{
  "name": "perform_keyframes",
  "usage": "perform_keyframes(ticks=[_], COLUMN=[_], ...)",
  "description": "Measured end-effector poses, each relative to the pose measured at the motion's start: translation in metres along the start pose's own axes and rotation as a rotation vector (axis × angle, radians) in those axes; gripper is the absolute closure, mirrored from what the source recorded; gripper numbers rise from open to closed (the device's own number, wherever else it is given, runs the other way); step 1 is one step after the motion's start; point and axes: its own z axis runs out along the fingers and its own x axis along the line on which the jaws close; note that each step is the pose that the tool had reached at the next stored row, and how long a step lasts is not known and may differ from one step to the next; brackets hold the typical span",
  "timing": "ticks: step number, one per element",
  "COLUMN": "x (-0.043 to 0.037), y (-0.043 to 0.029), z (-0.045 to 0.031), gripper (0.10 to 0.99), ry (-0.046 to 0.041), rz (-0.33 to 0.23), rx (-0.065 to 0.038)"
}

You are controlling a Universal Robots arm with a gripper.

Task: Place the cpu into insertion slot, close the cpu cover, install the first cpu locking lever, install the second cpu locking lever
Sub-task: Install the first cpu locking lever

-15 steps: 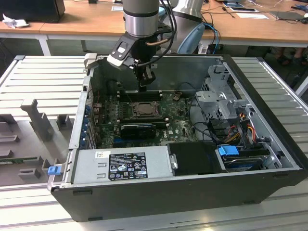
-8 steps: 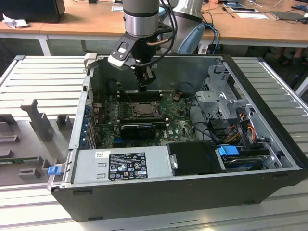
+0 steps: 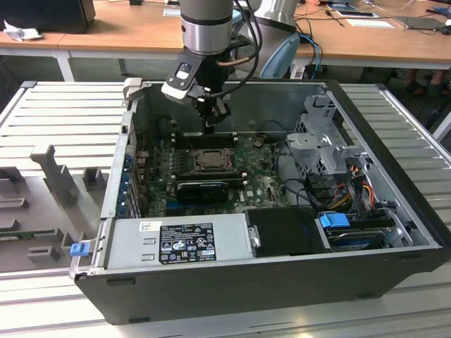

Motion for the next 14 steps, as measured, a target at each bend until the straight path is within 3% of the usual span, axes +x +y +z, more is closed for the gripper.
perform_keyframes(ticks=[14], x=[0.0], y=[0.0], z=[-0.0001], gripper=[0.98], ry=[0.0046], rz=[-0.098], rx=[0.002])
